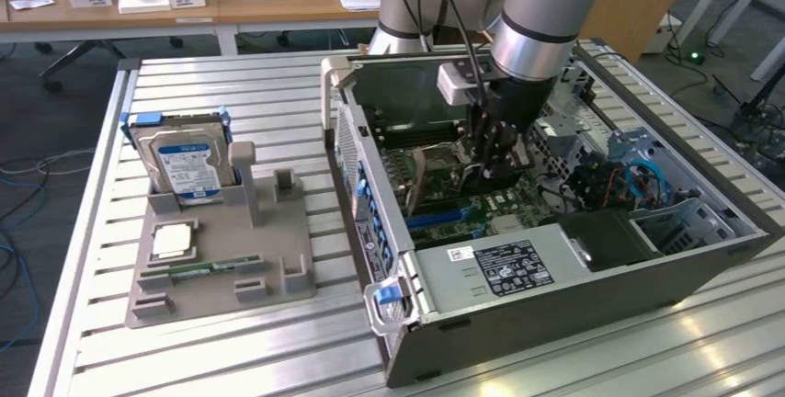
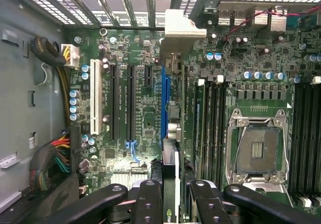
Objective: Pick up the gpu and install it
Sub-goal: 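Insert the gpu into the slot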
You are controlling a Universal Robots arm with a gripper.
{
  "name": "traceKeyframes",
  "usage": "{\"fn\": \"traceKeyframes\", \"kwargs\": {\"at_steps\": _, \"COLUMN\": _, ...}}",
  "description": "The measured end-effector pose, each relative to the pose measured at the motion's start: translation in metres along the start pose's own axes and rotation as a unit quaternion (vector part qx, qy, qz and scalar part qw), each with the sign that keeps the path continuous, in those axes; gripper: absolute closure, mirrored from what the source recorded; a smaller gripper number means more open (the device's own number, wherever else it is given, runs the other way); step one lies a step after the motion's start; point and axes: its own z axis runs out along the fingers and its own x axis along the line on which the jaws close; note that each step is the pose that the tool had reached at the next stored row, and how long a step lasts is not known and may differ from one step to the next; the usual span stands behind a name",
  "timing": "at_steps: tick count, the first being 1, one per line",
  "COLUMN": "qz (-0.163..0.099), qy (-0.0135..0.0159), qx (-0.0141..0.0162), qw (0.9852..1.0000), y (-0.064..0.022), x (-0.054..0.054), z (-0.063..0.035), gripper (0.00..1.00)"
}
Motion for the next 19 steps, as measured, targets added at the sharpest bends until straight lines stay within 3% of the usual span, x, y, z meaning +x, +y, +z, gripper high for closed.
{"fn": "traceKeyframes", "kwargs": {"at_steps": 19, "qz": -0.007, "qy": -0.0001, "qx": -0.0002, "qw": 1.0000, "y": 0.0141, "x": 0.004, "z": 0.0015, "gripper": 0.74}}
